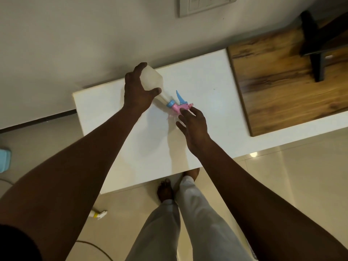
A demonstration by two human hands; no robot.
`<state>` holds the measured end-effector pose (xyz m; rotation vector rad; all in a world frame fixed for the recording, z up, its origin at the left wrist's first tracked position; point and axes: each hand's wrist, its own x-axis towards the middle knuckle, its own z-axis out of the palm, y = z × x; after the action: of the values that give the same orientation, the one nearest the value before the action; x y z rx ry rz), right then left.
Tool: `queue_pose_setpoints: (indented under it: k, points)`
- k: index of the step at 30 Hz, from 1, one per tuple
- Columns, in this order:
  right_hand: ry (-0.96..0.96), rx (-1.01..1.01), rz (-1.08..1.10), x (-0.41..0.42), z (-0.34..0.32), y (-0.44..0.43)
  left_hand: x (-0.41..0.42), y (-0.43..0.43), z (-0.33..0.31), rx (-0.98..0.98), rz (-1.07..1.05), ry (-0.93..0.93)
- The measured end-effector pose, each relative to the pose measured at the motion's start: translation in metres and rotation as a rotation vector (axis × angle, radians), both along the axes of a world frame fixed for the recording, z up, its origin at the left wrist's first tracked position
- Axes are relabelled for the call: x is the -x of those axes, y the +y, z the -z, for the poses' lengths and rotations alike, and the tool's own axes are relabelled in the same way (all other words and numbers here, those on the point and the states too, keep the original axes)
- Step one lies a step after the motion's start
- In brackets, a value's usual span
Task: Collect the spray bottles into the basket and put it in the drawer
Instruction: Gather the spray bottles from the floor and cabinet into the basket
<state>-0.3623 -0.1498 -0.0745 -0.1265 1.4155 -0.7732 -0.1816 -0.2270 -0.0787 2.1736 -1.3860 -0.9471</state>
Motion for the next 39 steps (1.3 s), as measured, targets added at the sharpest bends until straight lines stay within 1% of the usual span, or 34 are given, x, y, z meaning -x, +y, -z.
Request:
queue_pose_setpoints:
  k: [4,8,10,13,18,21,24,27,32,36,39]
  points:
    - [0.051,0.067,0.021,0.017,-0.023,0.018,0.006,0.021,-0.017,0.02,-0.07,0.072]
    - [0.113,0.177,0.021,0.044,-0.048,0.054,0.019,0.055,-0.04,-0.008,-0.076,0.215]
    - [0.143,0.211,0.025,0.056,-0.06,0.076,0.025,0.074,-0.049,-0.028,-0.074,0.322]
    - [0.16,0.26,0.055,0.076,-0.085,0.109,0.046,0.104,-0.065,-0.093,-0.061,0.475]
    - [0.247,0.268,0.102,0.111,-0.117,0.17,0.106,0.158,-0.081,-0.198,0.036,0.608]
    - [0.178,0.266,0.227,0.134,-0.128,0.214,0.144,0.196,-0.082,-0.288,0.066,0.718]
    - [0.132,0.223,0.309,0.163,-0.132,0.259,0.184,0.234,-0.081,-0.38,0.118,0.742]
    - [0.153,0.189,0.331,0.198,-0.124,0.315,0.232,0.281,-0.077,-0.469,0.197,0.75]
    - [0.238,0.146,0.368,0.258,-0.113,0.409,0.31,0.367,-0.059,-0.578,0.296,0.717]
    - [0.323,0.065,0.407,0.305,-0.095,0.487,0.371,0.444,-0.037,-0.678,0.32,0.7]
    - [0.361,-0.038,0.409,0.335,-0.077,0.541,0.412,0.501,-0.013,-0.751,0.314,0.684]
